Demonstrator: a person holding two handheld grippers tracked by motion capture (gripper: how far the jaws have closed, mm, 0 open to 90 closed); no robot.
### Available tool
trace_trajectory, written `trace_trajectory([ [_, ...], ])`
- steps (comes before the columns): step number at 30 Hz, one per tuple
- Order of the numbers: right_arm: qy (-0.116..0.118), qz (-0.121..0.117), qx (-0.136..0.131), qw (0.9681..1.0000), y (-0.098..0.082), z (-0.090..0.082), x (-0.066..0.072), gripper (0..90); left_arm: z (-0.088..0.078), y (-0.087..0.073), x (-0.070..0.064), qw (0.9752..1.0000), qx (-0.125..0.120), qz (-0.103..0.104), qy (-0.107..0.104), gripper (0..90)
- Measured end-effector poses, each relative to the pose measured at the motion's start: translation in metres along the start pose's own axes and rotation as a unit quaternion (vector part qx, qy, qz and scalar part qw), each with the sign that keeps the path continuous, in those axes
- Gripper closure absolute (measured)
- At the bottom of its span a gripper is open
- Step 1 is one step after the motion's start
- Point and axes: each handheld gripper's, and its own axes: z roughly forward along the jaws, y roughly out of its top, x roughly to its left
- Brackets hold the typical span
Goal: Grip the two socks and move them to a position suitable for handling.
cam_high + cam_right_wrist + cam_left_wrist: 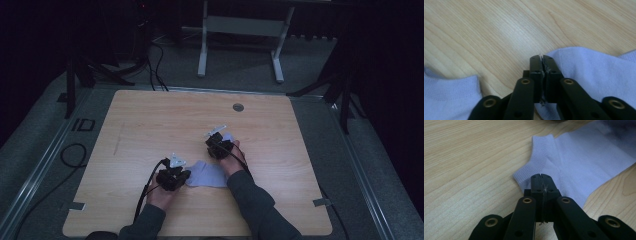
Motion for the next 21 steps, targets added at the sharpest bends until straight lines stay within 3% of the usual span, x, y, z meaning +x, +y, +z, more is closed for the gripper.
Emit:
trace_trajectory([
  [3, 0.012, 0.025, -0.003, 0.9996, -0.001, 0.000, -0.003, 88.8, 0.000, 0.000, 0.000, 1.0000, 0.000, 0.001, 0.000, 89.3],
  [7, 0.022, 0.039, -0.006, 0.9990, -0.002, -0.001, -0.003, 88.9, 0.000, 0.000, 0.001, 1.0000, 0.001, 0.001, -0.001, 89.2],
  [13, 0.021, 0.040, -0.016, 0.9989, -0.002, -0.006, -0.003, 89.0, 0.000, 0.000, 0.001, 1.0000, 0.000, 0.001, -0.002, 89.0],
  [21, 0.021, 0.036, -0.047, 0.9981, 0.002, -0.029, -0.006, 88.9, 0.000, 0.000, 0.000, 1.0000, -0.002, -0.001, -0.002, 88.6],
])
